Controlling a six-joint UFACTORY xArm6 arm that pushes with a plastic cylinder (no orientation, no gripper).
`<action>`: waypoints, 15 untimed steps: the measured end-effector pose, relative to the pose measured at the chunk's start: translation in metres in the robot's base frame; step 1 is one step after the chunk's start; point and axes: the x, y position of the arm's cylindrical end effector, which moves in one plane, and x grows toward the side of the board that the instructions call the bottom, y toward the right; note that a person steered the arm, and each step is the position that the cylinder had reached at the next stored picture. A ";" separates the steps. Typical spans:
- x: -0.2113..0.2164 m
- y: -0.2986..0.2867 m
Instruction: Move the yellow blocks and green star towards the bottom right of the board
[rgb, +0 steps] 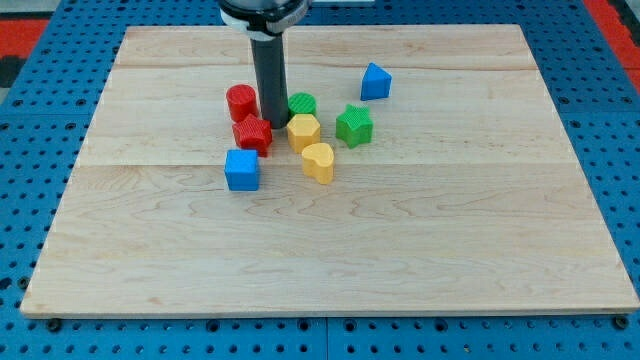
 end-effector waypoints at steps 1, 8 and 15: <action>0.022 0.036; 0.053 0.149; 0.058 0.089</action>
